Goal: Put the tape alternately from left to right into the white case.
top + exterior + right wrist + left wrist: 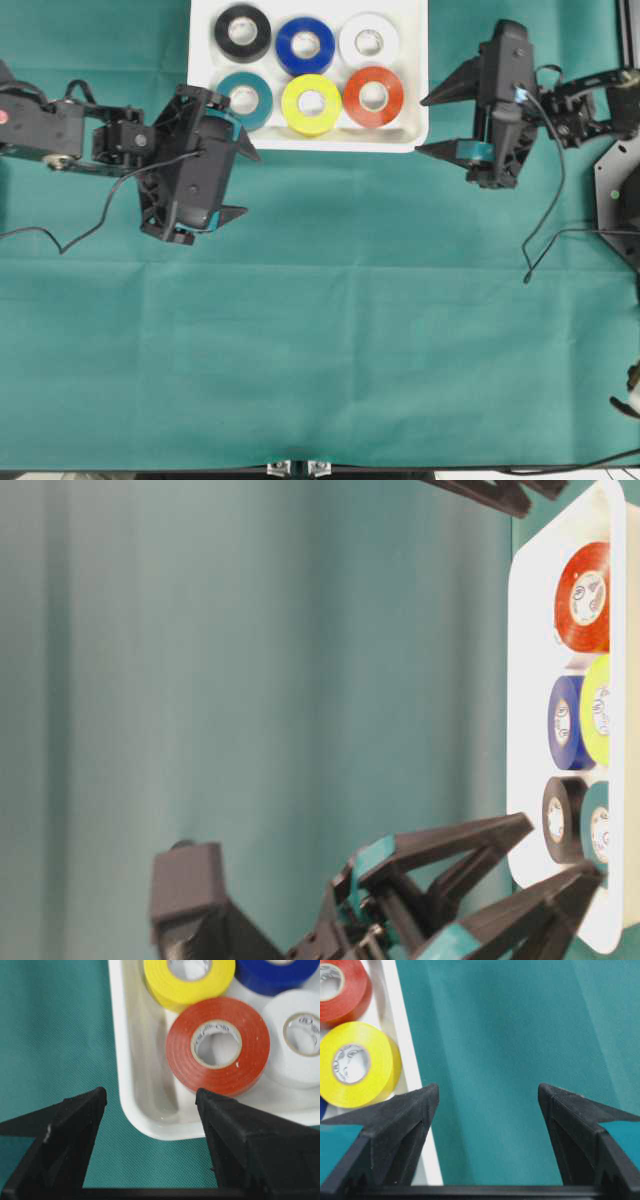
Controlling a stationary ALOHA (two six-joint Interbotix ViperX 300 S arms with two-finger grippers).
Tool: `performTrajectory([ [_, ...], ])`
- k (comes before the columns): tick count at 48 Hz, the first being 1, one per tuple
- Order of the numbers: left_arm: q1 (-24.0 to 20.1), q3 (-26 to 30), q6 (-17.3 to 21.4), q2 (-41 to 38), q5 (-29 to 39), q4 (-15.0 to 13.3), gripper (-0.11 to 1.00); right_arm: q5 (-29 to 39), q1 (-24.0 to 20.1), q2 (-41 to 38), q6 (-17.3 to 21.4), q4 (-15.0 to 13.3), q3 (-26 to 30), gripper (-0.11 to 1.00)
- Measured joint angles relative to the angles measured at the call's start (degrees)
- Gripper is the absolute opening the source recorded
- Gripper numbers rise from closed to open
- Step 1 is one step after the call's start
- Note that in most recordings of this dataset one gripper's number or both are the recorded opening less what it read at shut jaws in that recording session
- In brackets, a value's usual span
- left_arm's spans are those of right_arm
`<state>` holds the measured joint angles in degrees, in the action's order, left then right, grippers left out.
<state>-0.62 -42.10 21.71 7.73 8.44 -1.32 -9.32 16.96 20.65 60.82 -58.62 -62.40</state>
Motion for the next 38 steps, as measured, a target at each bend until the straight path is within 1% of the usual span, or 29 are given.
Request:
performTrajectory([
  [8, 0.09, -2.2, -0.35, 2.72, -0.53, -0.09, 0.83, 0.0, 0.0, 4.75, 0.0, 0.0, -1.76, 0.78],
  [16, 0.0, -5.45, -1.67, 5.54, -4.04, 0.0, 0.76, -0.18, -0.35, 8.61, 0.0, 0.09, -3.52, 0.78],
  [21, -0.18, -8.17, -3.43, 7.73, -7.82, -0.09, 0.73, -0.7, -0.88, 10.72, 0.0, 0.53, -4.66, 0.78],
  [30, -0.44, -12.48, -6.15, 11.51, -13.71, -0.09, 0.73, -1.93, -1.49, 14.77, 0.0, 1.67, -6.94, 0.78],
  [38, -0.44, -14.41, -9.14, 13.62, -15.56, -0.09, 0.73, -2.37, -1.58, 18.54, 0.0, 2.11, -8.96, 0.78],
])
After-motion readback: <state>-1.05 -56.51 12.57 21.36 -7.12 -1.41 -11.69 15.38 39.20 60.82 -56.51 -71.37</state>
